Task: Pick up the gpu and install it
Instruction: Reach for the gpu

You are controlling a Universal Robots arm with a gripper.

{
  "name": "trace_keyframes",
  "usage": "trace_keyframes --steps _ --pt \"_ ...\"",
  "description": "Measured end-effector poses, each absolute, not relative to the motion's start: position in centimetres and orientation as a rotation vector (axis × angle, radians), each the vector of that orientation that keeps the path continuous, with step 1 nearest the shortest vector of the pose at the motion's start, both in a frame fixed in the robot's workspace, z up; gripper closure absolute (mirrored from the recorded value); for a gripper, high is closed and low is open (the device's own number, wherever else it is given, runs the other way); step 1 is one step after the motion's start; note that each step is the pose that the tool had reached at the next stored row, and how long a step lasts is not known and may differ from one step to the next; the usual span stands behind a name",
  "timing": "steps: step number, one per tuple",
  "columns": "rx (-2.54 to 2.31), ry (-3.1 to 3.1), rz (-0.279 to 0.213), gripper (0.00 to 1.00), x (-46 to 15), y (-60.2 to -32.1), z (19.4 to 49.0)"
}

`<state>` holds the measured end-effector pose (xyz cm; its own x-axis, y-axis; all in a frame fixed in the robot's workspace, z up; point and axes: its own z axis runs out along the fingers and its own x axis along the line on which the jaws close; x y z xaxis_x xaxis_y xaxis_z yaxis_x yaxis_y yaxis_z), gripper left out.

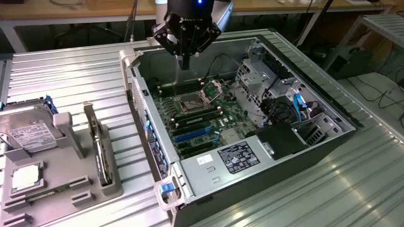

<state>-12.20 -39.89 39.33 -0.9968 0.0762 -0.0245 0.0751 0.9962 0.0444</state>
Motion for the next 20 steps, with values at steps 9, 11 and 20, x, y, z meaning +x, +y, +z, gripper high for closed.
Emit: trace_keyframes --steps 9,11,20 --pt "0.118 3.113 0.067 0.89 -12.5 -39.9 39.3" --pt "0.118 3.112 0.068 0.89 -12.8 -39.9 39.3" --pt "0.118 3.113 0.067 0.89 -14.4 -39.9 39.3"
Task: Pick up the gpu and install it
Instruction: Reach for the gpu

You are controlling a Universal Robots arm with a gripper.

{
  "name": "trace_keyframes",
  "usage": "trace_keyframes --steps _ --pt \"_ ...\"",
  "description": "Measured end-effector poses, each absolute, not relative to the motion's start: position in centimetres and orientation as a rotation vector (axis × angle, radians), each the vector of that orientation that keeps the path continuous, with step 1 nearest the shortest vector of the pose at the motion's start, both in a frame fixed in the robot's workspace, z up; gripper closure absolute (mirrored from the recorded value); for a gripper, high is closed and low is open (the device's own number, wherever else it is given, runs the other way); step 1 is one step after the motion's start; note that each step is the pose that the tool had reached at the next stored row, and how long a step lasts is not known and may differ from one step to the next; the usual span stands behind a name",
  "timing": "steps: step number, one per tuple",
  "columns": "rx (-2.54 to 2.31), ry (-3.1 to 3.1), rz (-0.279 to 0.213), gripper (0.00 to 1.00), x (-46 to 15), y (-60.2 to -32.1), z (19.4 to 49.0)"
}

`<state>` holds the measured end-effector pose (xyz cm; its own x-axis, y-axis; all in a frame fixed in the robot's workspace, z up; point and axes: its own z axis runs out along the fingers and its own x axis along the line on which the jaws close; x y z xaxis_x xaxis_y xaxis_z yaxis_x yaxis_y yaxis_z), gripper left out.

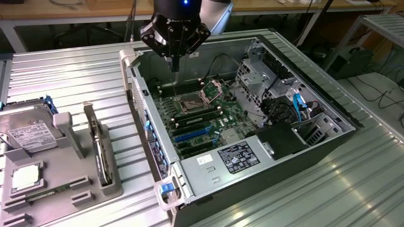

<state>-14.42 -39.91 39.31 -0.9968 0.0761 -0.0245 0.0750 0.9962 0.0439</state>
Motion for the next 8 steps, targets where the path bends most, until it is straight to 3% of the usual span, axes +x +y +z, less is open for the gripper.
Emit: trace_keyframes --steps 8 --pt "0.118 3.113 0.067 0.89 -15.9 -40.0 39.3"
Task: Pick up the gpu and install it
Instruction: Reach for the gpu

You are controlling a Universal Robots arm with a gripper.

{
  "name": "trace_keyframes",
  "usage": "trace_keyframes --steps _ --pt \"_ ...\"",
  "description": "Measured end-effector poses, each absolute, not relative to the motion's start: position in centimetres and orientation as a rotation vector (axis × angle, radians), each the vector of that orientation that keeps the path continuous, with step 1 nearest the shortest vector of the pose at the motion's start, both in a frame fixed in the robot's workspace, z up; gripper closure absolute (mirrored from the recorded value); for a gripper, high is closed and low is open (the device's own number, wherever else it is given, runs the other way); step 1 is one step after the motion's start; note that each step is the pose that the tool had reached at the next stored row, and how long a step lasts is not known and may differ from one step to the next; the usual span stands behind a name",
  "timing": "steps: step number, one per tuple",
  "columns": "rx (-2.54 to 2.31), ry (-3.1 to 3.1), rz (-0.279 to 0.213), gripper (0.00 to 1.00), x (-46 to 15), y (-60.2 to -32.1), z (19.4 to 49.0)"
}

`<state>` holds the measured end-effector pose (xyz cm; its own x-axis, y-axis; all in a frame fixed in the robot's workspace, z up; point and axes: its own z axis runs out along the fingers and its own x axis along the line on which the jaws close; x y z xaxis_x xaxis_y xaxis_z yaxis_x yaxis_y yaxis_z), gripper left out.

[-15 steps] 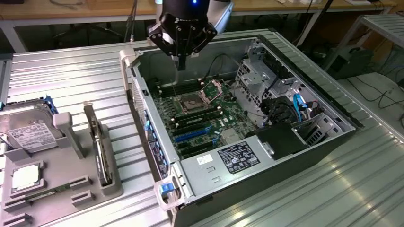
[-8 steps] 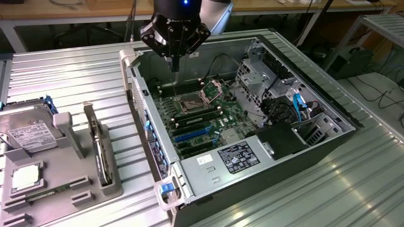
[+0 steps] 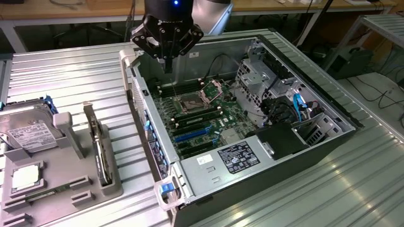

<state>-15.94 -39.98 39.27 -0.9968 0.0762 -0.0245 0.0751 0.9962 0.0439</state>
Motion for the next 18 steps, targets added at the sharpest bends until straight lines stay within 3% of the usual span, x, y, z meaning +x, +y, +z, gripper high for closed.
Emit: trace_keyframes --steps 18 --pt "0.118 3.112 0.067 0.89 -18.7 -40.1 39.2"
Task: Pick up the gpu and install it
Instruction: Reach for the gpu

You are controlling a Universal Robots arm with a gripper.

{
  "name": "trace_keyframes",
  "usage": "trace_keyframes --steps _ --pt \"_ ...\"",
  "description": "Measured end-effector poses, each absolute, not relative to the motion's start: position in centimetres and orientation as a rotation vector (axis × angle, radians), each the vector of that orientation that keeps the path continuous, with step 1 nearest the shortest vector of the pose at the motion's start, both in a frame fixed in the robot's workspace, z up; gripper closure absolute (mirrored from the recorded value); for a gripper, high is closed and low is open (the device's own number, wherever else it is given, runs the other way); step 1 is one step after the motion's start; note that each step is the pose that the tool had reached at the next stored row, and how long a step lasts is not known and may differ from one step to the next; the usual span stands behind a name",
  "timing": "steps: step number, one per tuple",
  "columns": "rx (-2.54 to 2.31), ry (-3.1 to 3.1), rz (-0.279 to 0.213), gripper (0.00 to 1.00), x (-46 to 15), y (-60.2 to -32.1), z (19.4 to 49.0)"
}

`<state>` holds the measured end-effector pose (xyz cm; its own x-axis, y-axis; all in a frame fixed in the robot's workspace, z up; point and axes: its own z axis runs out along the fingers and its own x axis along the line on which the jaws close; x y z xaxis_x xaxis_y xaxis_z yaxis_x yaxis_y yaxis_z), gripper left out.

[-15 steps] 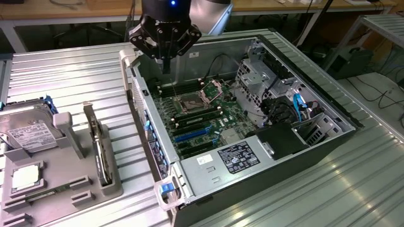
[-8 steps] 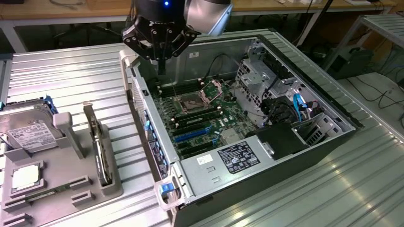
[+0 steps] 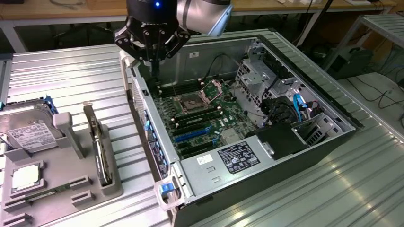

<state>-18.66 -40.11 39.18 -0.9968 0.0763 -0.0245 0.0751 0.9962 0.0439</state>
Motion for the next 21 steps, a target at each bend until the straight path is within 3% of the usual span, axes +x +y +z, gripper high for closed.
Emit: trace_keyframes --steps 21 --pt "0.118 3.113 0.067 0.89 -22.4 -40.3 39.0"
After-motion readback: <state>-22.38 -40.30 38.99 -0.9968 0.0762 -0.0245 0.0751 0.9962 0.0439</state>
